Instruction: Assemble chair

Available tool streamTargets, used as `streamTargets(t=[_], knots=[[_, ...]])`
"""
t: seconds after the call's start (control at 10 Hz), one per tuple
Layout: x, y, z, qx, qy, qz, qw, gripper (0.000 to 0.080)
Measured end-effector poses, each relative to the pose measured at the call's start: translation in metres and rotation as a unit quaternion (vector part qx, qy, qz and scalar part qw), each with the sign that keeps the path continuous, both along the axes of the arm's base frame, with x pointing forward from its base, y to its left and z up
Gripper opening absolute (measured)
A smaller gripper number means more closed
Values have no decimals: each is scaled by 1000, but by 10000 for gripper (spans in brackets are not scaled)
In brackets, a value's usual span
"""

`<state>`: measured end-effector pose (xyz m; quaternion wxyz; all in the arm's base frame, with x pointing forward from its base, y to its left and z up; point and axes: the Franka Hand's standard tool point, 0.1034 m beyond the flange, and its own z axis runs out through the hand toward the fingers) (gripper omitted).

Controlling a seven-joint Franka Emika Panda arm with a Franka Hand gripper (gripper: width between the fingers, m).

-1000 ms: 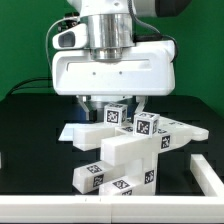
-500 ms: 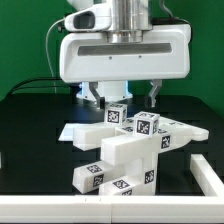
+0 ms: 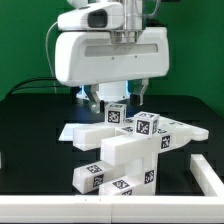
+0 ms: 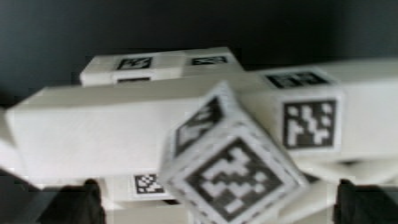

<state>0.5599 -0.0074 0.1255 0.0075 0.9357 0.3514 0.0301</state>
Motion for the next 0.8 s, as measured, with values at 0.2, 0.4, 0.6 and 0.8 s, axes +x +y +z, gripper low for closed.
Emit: streamTargets(t=[0.2,0.4,0.6,0.8], knots=[[-3,1,-7,-20,4,110,994,649],[-8,-1,-11,-23,5,131,991,649],[-8,-1,-12,-23,5,120,992,553],[-8,-1,-12,-19,5,68,997,418]])
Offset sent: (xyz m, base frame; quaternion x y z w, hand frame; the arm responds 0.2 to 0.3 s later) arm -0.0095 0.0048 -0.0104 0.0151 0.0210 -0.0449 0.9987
